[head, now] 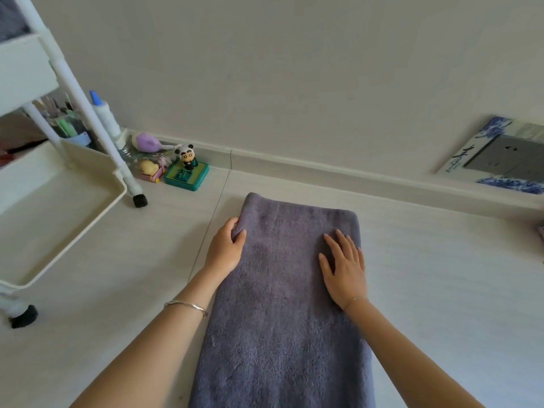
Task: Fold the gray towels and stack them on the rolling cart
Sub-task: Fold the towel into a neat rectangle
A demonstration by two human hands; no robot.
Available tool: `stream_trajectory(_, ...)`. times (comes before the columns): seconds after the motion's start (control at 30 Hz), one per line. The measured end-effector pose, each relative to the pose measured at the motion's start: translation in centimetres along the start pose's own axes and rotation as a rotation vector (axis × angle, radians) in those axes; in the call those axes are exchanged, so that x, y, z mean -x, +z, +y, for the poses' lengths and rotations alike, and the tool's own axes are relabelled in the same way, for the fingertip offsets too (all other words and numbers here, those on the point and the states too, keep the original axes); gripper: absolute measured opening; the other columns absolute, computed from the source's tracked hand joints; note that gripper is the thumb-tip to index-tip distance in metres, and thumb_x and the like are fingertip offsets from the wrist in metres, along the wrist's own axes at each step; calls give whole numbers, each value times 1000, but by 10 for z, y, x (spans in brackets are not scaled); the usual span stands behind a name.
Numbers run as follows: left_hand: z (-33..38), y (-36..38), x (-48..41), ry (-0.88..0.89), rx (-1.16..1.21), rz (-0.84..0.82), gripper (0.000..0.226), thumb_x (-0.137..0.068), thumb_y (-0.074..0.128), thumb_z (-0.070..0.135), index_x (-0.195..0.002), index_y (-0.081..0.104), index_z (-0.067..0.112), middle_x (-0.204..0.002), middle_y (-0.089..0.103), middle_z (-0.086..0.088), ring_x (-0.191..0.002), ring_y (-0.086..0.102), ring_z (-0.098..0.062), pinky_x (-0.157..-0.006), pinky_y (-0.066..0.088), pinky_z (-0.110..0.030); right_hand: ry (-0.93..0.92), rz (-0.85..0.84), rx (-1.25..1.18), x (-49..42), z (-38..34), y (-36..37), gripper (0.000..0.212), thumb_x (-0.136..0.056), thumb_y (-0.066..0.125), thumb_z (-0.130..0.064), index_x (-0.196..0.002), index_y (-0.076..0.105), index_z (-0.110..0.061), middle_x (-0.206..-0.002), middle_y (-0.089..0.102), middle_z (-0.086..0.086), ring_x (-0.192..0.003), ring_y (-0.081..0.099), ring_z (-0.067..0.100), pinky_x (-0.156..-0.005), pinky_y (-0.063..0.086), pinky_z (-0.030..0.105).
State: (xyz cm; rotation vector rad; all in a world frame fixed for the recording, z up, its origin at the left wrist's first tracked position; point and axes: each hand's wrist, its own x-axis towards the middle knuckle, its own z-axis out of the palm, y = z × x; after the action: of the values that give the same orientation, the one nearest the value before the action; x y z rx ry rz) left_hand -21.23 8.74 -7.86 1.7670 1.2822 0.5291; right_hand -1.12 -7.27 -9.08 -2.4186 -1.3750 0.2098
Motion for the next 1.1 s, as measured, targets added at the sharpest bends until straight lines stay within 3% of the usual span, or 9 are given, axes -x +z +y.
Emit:
stream_trajectory(0.17, 13, 4, -21, -100, 38, -21, 31, -89, 59, 39, -101, 58, 10, -93, 65, -6, -85, 62, -24, -74, 50, -37, 15, 6, 15, -11, 2, -2, 57, -92, 27, -48, -144, 36, -28, -156, 23, -2, -146, 13, 20, -120, 5, 37)
stream_trajectory(0.33, 27, 10, -34, 46, -22, 203, 21, -93, 56, 22, -110, 60, 11, -101, 69, -7, -89, 64, -25, -70, 49, -33, 19, -33, 79, -20, 5, 2, 70, -87, 8, -59, -148, 26, -31, -158, 15, -4, -147, 6, 17, -119, -1, 37)
stream_trajectory(0.43, 25, 21, -25, -64, -241, 217, 52, -93, 55, 22, -140, 36, 10, -136, 50, -12, -118, 53, -29, -91, 48, -41, 21, -21, 82, -18, 5, 1, 77, -82, -1, -59, -149, 24, -31, -159, 13, -5, -147, 3, 17, -118, -5, 36)
stream_trajectory(0.5, 27, 34, -8, 167, -419, 252, 61, -95, 49, 26, -147, 24, 8, -150, 32, -15, -136, 35, -30, -109, 35, -43, 22, 24, 36, -16, -4, 0, 73, -86, 3, -56, -148, 29, -28, -158, 15, -3, -147, 4, 18, -116, -10, 33)
stream_trajectory(0.6, 25, 63, 17, 490, -636, 87, 51, -97, 28, 37, -143, 38, 19, -148, 41, -8, -138, 33, -30, -113, 21, -53, -82, 75, 4, -12, -26, 7, 60, -93, 15, -46, -145, 36, -25, -156, 24, 0, -146, 13, 21, -117, -7, 34)
stream_trajectory(0.67, 17, 75, 23, 456, -742, -36, 54, -95, 20, 45, -145, 35, 28, -151, 37, -3, -141, 28, -29, -113, 14, -58, -126, 3, 8, -9, -29, 14, 60, -94, 13, -46, -147, 31, -27, -157, 20, -2, -147, 10, 18, -118, -7, 34)
stream_trajectory(0.8, 7, 76, 18, 361, -809, -74, 62, -91, 10, 57, -149, 12, 37, -159, 11, 3, -147, 6, -26, -112, -6, -56, -112, -18, 101, -12, 2, 14, 63, -93, 10, -54, -150, 19, -29, -158, 13, -6, -147, 7, 14, -118, -7, 29)
stream_trajectory(1.03, 19, 68, 32, 288, -876, -175, 74, -80, -15, 59, -150, -6, 34, -160, -7, 1, -146, -9, -27, -112, -11, -56, 63, -127, 151, -7, 46, -11, 69, -92, 2, -59, -152, 0, -24, -159, -4, -8, -146, -7, 11, -118, -8, 30)
stream_trajectory(1.1, 18, 63, 60, 334, -855, -153, 73, -85, -13, 62, -150, 0, 32, -159, -2, 0, -146, -4, -29, -112, -10, -57, 64, -77, 126, 10, 42, -19, 70, -92, 4, -57, -152, 4, -21, -159, -3, -6, -146, -7, 13, -117, -12, 27)
